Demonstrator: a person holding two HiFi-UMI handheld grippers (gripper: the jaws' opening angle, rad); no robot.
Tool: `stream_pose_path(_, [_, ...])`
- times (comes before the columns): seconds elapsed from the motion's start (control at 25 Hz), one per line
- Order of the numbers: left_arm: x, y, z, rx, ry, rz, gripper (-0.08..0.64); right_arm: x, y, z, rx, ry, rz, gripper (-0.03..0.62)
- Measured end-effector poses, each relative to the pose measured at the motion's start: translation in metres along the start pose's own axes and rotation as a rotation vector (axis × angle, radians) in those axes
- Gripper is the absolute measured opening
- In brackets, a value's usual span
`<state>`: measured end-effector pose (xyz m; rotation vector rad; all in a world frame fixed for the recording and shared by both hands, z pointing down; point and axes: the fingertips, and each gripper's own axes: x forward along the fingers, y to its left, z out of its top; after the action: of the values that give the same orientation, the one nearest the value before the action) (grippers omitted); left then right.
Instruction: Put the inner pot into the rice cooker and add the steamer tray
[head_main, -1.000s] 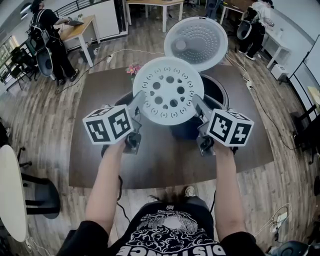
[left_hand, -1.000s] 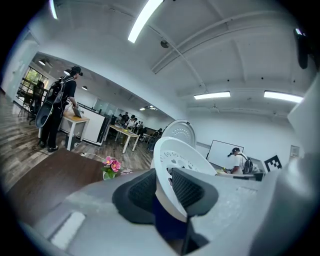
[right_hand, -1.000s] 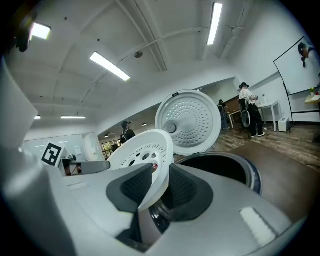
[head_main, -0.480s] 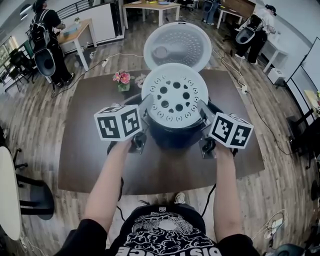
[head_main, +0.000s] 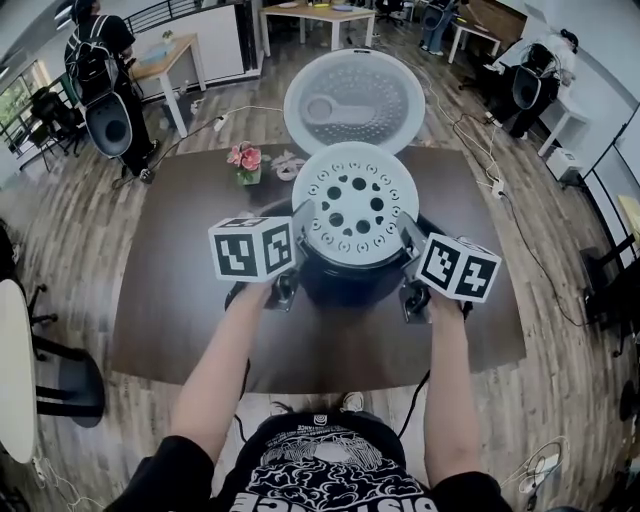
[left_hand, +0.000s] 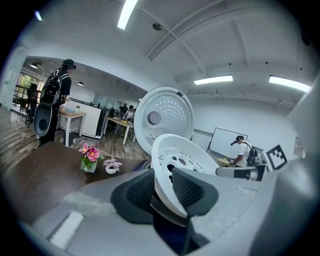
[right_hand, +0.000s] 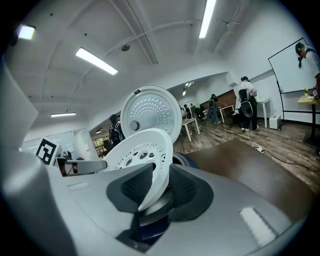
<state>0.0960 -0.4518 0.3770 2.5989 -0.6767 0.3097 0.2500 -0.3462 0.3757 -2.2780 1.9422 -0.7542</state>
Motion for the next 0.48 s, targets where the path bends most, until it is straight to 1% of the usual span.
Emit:
stream_pose_path(0.16, [0.004,0.007,-0.014,0.01,0.035,0.02,0.11,0.006,-0.003,-0.009,-0.012,0.02,-0.006,0.103])
stream_pose_path(0.48, [0.011,0.008,-0.021,0.037,0.053,0.029,0.12,0.01,-0.009,-0.016,-0.051,0.042,-0.035,0.121])
